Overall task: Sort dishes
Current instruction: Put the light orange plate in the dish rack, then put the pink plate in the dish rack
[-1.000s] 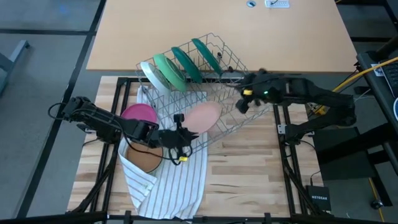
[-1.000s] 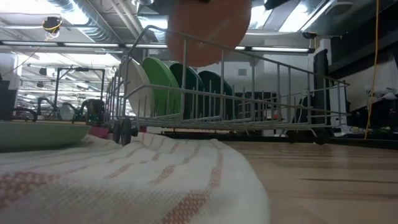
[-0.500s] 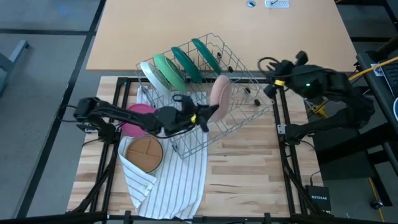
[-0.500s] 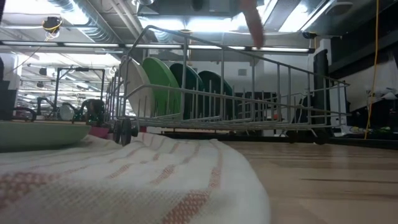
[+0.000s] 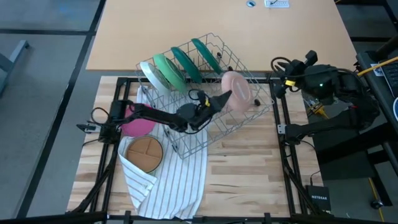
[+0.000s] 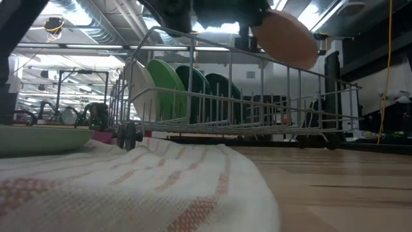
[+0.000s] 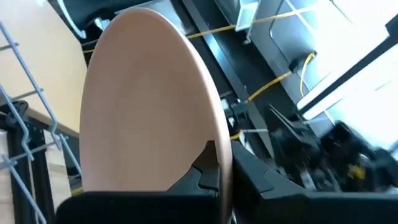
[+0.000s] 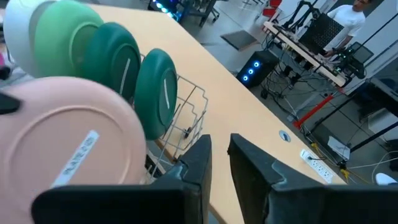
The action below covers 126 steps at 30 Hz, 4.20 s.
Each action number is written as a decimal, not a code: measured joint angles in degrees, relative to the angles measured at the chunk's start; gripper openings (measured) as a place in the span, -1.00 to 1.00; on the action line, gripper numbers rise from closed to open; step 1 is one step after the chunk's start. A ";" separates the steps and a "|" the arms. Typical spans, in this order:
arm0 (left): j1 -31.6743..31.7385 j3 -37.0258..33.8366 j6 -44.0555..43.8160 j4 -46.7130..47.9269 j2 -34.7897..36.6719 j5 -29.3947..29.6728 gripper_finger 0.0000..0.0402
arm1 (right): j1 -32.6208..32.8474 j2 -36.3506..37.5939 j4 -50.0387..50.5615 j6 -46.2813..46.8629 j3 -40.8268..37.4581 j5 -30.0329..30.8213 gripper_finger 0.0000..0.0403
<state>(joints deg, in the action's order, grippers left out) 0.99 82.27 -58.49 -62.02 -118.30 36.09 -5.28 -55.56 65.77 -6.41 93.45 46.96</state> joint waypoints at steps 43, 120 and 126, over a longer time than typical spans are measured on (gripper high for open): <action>3.24 14.37 -7.33 16.64 -9.37 14.52 -0.99 | -0.02 0.58 -6.04 -1.62 -6.25 0.68 -0.69; -9.72 15.24 42.18 55.09 4.02 -8.80 -0.14 | 0.00 0.96 15.24 16.77 -7.42 -15.18 -0.69; -12.50 15.29 34.47 87.09 15.07 -9.03 -0.14 | 0.00 3.45 13.27 18.42 -15.44 -16.46 -0.69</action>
<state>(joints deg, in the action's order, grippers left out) -11.52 97.56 -24.02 25.07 -103.22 27.06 -5.28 -52.11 79.04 12.00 78.00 30.50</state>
